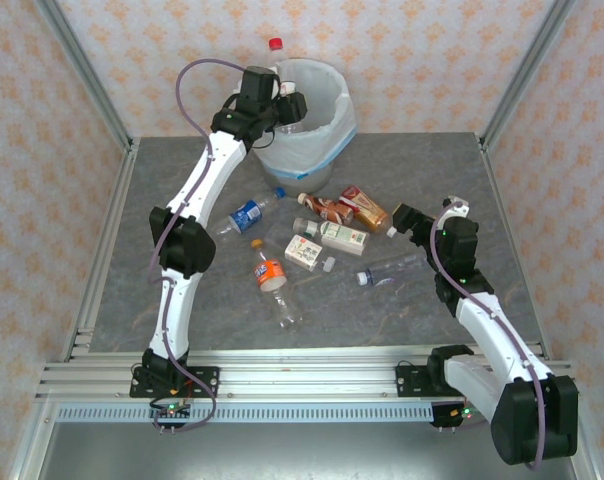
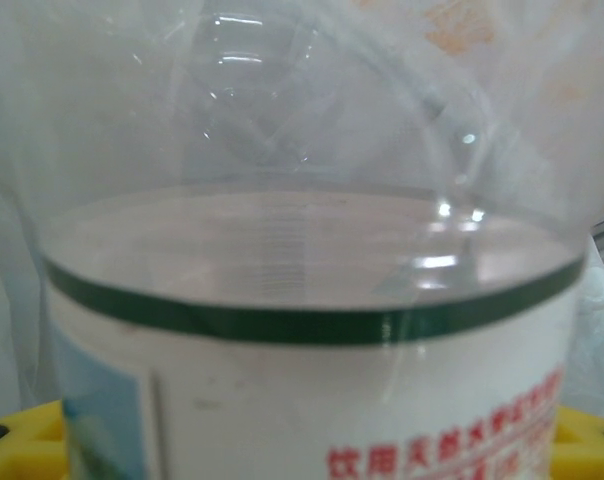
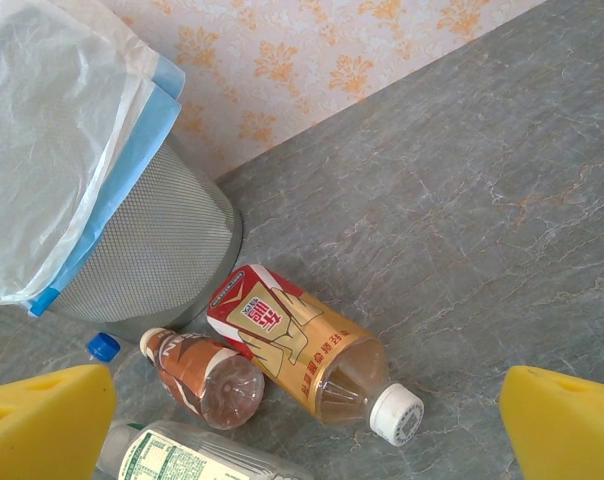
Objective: Put the plastic bottles in the bin
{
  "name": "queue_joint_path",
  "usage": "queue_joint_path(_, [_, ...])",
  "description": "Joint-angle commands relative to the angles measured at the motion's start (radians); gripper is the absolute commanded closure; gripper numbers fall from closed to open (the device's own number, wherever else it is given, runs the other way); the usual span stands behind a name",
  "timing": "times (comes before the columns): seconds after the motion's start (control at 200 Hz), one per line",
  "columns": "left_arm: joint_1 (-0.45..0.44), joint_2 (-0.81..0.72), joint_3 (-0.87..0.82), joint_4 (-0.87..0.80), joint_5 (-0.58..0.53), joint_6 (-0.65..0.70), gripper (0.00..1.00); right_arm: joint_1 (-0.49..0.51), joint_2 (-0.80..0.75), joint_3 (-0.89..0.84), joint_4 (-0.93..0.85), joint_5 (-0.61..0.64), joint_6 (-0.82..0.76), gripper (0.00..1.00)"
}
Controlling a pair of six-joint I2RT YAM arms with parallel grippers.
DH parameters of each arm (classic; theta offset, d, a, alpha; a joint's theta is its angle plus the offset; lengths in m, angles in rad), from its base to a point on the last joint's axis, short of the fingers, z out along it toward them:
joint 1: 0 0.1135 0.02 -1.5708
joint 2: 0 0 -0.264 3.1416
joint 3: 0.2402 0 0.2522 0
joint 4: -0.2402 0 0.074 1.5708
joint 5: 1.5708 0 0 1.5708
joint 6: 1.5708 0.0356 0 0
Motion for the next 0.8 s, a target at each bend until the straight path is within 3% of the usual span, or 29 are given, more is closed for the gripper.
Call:
queue_joint_path(0.0, [-0.012, -0.017, 0.029, -0.064, 0.007, -0.012, 0.40, 0.006, -0.001, -0.005, -0.008, 0.018, -0.010, 0.01])
queue_joint_path(0.295, [-0.012, -0.027, 0.042, -0.064, 0.008, -0.016, 0.21, 0.006, -0.001, -0.006, -0.020, 0.026, -0.009, 0.01])
queue_joint_path(0.53, [-0.012, -0.072, 0.042, -0.085, 0.030, -0.018, 0.16, 0.006, -0.021, -0.008, -0.078, 0.069, 0.015, 0.01])
queue_joint_path(0.796, [-0.011, -0.164, 0.034, -0.102, 0.133, -0.022, 0.11, 0.006, -0.050, -0.004, -0.246, 0.132, 0.112, 0.01])
